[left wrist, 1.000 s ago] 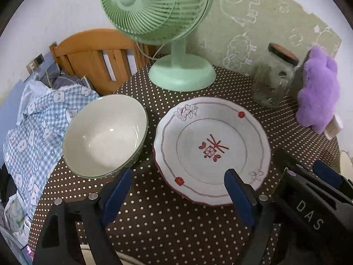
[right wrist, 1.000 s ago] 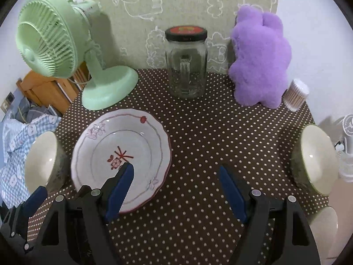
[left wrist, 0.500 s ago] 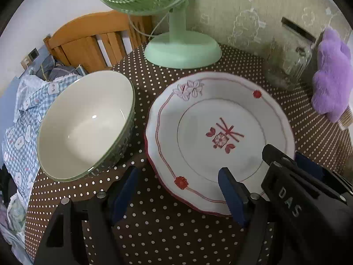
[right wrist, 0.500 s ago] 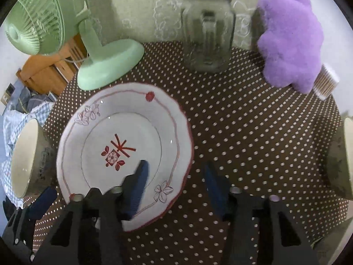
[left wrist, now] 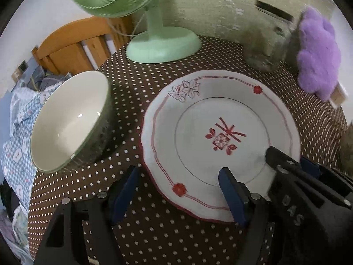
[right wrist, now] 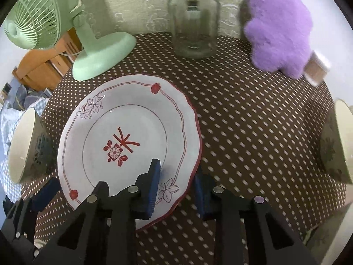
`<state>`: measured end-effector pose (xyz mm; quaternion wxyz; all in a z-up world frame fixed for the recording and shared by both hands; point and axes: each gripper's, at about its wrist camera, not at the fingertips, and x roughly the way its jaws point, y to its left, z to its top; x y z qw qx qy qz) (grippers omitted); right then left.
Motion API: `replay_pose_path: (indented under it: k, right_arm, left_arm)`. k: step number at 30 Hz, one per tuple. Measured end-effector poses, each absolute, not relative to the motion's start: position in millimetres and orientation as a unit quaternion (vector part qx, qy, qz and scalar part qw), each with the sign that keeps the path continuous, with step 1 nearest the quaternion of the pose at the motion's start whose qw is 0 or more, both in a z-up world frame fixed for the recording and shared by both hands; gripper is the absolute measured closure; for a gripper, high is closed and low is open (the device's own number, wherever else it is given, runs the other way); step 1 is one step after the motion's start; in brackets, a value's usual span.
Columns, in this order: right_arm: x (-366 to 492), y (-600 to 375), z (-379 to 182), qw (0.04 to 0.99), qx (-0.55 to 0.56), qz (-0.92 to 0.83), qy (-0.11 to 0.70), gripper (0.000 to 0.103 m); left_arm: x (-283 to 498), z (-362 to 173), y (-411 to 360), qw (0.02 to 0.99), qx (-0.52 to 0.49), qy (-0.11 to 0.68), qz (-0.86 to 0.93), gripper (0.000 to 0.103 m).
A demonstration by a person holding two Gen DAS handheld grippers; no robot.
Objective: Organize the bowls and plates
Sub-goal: 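Grasp the rim of the red-patterned white plate with the left gripper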
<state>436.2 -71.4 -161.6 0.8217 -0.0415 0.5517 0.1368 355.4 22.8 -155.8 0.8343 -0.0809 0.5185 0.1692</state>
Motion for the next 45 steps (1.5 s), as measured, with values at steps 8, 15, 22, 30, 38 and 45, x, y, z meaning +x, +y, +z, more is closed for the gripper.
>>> replay_pose_path:
  k: [8,15,22,30,38,45]
  right_arm:
    - [413.7,-119.3,-157.7,0.813,-0.015,0.091,0.576,0.073]
    - [397.6,-147.5,-158.0,0.803,0.018,0.06,0.593,0.073]
    - [400.9,-148.7,-160.6,0.806,0.013,0.05,0.589,0.07]
    - [434.1,-136.4,-167.0,0.815,-0.002,0.045,0.578,0.059]
    - [452.7,-131.4,-170.1,0.82,-0.001,0.043,0.571,0.053]
    - [445.1,-126.4,-165.2,0.817,-0.019,0.038,0.574,0.053]
  left_arm:
    - [347.5,-157.3,4.5,0.836,-0.049,0.531,0.128,0.027]
    - [351.8,-158.6,-8.4,0.84,-0.033,0.533,0.1,0.027]
    - [358.4,-159.2,-14.7,0.841,-0.025,0.534,0.081,0.032]
    - [378.7,-159.2,-6.5,0.844,-0.032,0.528,0.084,0.036]
    - [385.5,-160.1,-10.8,0.846,-0.037,0.528,0.064,0.044]
    - [375.5,-158.6,-16.1,0.841,-0.041,0.536,0.064,0.044]
